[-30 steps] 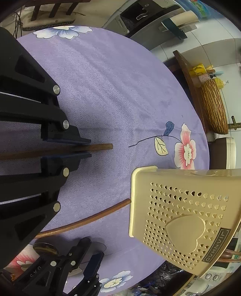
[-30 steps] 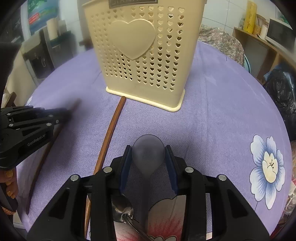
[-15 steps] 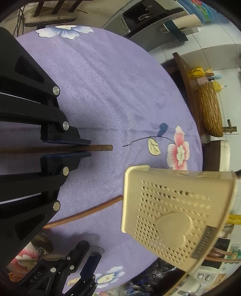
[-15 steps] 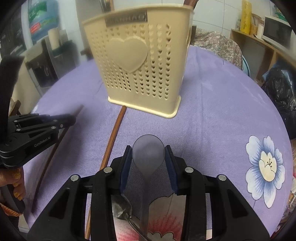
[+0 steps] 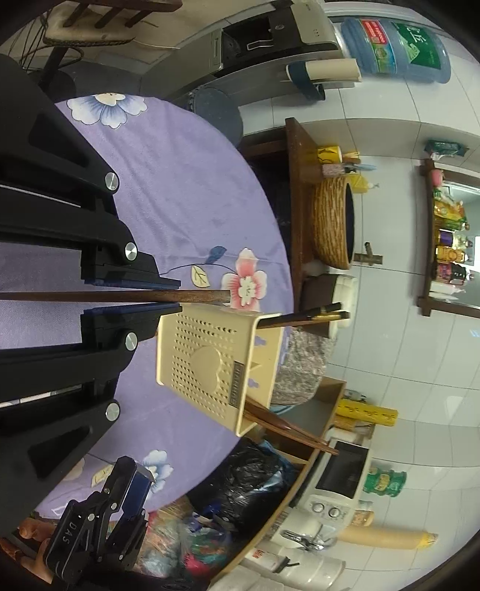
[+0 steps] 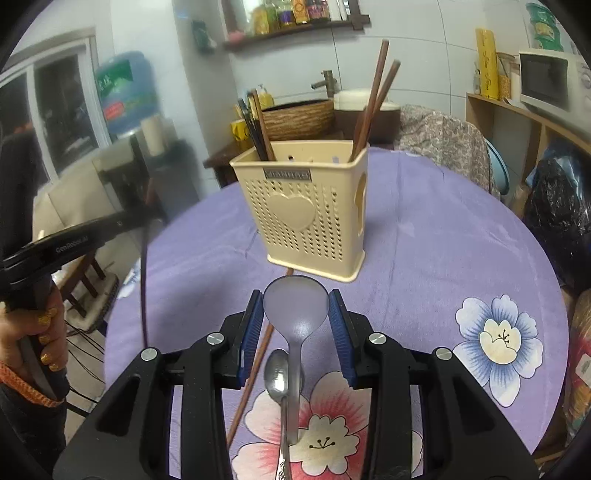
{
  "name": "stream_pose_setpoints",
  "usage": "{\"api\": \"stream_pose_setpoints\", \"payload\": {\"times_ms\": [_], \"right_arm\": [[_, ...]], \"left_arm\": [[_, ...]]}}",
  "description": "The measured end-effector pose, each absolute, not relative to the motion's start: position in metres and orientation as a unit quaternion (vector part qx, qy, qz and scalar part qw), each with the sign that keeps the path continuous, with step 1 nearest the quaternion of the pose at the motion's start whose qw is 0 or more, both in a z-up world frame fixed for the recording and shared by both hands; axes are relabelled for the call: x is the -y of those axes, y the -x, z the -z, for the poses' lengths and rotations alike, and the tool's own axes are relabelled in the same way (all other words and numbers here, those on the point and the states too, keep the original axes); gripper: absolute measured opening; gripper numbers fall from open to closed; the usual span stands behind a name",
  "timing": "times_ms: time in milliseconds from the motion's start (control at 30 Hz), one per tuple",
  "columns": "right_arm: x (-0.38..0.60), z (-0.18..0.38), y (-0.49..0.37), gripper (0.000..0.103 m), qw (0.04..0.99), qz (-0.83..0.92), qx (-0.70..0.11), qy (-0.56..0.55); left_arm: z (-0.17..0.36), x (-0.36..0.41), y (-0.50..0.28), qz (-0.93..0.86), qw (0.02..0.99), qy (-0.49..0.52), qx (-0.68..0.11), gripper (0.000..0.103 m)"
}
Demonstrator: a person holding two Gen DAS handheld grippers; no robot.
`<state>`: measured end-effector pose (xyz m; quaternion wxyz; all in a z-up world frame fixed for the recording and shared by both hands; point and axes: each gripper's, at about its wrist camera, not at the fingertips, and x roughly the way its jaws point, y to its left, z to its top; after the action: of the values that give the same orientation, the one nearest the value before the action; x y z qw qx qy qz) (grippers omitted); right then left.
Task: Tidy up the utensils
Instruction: 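Lift the plastic spoon and brown chopstick and carry them above the holder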
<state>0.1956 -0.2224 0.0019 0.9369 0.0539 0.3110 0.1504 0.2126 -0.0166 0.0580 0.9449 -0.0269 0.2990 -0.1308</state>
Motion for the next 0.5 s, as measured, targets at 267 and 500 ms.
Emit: {"api": "stream_pose_setpoints", "payload": {"times_ms": [267, 500], "right_arm": [[0.219, -0.027, -0.182, 0.037, 0.942, -0.169, -0.285, -0.044], [0.212, -0.033, -0.185, 0.037, 0.942, -0.175, -0.284, -0.033]], "left_arm": [[-0.073, 0.011, -0.205, 0.141, 0.948, 0.047, -0.28, 0.009], [-0.078, 0.012, -0.2, 0.14, 0.952, 0.04, -0.269, 0.009]]}}
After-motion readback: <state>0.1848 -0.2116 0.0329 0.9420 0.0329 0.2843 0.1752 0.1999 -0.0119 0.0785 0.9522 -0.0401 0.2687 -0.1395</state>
